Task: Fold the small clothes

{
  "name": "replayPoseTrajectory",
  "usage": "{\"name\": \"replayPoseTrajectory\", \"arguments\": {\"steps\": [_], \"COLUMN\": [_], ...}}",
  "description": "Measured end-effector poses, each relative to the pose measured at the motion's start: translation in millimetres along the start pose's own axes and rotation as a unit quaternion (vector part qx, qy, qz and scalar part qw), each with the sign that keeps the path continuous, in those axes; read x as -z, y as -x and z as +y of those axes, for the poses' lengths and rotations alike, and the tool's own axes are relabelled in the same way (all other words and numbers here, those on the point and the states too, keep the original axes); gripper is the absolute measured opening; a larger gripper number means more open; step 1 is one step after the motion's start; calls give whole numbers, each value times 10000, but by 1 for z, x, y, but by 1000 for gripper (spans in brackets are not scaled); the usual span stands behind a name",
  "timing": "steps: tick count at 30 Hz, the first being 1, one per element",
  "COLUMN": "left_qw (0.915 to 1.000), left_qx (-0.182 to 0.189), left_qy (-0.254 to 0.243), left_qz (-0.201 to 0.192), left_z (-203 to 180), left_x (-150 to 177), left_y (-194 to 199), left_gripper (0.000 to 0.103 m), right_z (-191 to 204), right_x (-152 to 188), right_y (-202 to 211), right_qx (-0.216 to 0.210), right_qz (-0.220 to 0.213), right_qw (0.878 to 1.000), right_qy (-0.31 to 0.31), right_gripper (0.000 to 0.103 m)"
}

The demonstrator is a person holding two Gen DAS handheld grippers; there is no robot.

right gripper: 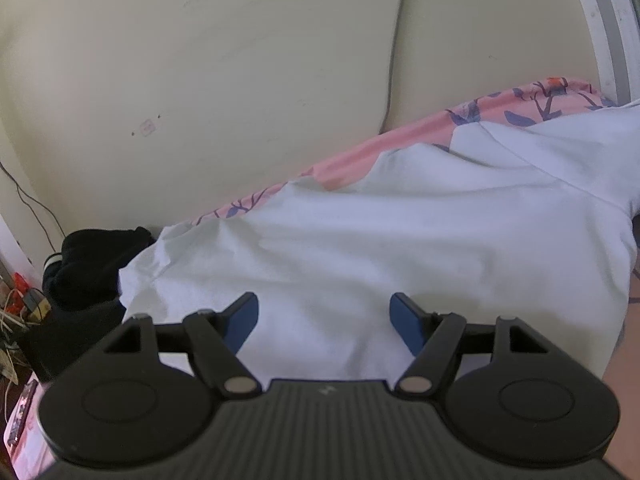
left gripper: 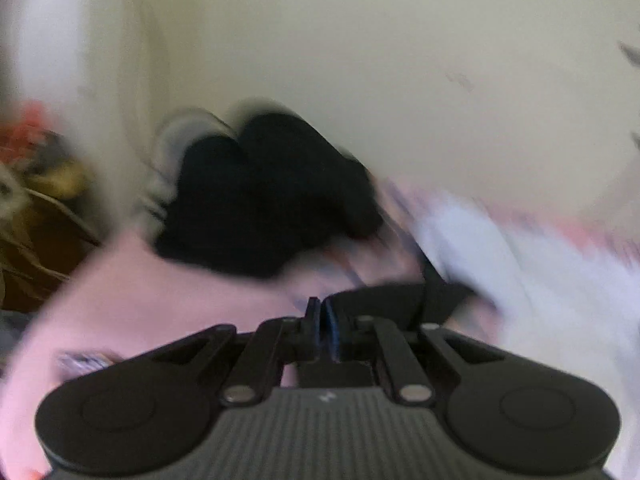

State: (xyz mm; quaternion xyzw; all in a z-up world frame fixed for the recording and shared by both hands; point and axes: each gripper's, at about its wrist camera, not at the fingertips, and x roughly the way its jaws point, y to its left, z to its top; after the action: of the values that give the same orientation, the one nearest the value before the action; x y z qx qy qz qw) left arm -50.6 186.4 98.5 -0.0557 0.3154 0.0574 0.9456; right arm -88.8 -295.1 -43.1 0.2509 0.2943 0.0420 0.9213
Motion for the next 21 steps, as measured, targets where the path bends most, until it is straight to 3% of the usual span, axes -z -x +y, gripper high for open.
{"name": "replayPoseTrajectory", "arguments": {"steps": [3, 6, 8, 11, 15, 17, 21], "left_qw": [9973, 9961, 9960, 9929, 9837, 9775, 9626], "left_qx": [-511, -524, -503, -500, -45, 205, 1104], "left_qy": [357, 496, 332, -154, -911, -1335, -2009], "left_qz": [-382, -511, -655, -1068, -1550, -1618, -1447], "left_z": [27, 28, 9, -41, -140, -193, -303], "left_x": [-41, -84, -111, -147, -192, -201, -197], "left_y": [9, 14, 21, 44, 84, 100, 117], "left_gripper": [4, 4, 4, 4, 4, 4, 8], "right_z": [-1, -1, -2, -4, -8, -10, -16], "right_x": [0, 1, 1, 1, 1, 0, -1], "right_y": [0, 1, 1, 3, 4, 5, 7], "right_qx": [-15, -29, -55, -112, -244, -305, -390], "right_qz": [-13, -37, -66, -112, -168, -214, -278], "right_qw": [10000, 10000, 10000, 9998, 9994, 9991, 9980], "right_qy": [-9, -26, -41, -83, -152, -217, -414], "right_gripper": [66, 66, 66, 66, 66, 66, 67]}}
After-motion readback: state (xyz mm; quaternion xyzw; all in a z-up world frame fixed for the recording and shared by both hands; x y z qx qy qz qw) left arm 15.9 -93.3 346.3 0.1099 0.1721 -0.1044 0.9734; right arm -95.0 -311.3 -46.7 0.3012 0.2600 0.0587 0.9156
